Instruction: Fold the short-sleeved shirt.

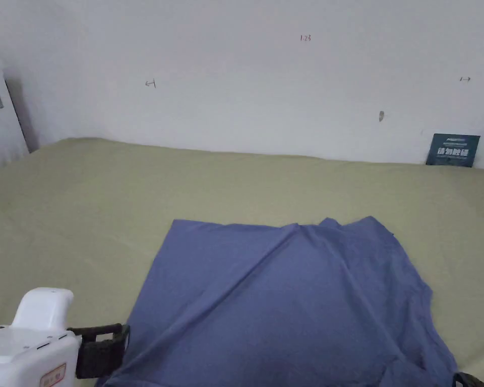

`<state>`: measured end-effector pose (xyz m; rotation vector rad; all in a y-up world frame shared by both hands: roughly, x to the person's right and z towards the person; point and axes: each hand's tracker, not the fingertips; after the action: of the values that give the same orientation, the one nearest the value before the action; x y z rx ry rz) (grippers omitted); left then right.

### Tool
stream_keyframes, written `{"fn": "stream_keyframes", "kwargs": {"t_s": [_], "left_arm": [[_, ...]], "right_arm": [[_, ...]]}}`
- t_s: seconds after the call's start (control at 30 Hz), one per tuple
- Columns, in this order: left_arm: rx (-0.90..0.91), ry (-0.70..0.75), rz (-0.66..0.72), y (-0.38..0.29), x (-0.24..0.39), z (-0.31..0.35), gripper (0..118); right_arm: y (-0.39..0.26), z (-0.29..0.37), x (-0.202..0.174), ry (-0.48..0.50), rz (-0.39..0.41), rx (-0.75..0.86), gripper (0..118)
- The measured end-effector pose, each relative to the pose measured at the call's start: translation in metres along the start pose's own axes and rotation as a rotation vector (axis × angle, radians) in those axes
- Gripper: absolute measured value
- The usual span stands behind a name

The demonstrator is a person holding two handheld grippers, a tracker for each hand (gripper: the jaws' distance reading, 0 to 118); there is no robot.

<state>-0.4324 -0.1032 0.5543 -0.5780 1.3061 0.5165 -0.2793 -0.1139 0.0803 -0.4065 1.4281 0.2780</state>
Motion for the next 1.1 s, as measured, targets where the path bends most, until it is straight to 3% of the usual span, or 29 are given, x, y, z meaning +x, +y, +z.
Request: {"fn": "stream_keyframes", "kwargs": {"t_s": [0.43,0.47,0.5,0.57,0.6,0.87,1.03,1.07,1.1], "left_arm": [[-0.266,-0.018,-0.077,-0.053,0.000,-0.090,104],[-0.270,-0.024,-0.073,-0.054,0.000,-0.092,97],[-0.278,-0.034,-0.060,-0.054,0.003,-0.087,75],[-0.269,-0.016,-0.016,-0.057,0.002,-0.091,7],[-0.266,0.011,-0.007,-0.059,0.001,-0.094,3],[-0.245,-0.047,0.010,-0.053,-0.006,-0.094,3],[-0.233,-0.059,0.011,-0.050,-0.008,-0.092,3],[-0.232,-0.060,0.007,-0.050,-0.008,-0.093,3],[-0.234,-0.062,0.003,-0.049,-0.009,-0.094,3]], "right_arm": [[-0.004,0.002,0.004,-0.009,0.039,-0.062,0],[-0.004,0.002,0.005,-0.011,0.040,-0.063,0],[-0.004,0.002,0.005,-0.014,0.040,-0.066,0],[-0.004,0.000,0.007,-0.019,0.037,-0.070,0],[-0.004,0.000,0.008,-0.019,0.036,-0.072,0],[-0.002,-0.013,0.016,-0.029,0.057,-0.127,0],[0.010,-0.037,0.040,-0.109,0.047,-0.172,2],[0.014,-0.042,0.044,-0.112,0.046,-0.177,6],[0.018,-0.050,0.051,-0.099,0.037,-0.214,25]]}}
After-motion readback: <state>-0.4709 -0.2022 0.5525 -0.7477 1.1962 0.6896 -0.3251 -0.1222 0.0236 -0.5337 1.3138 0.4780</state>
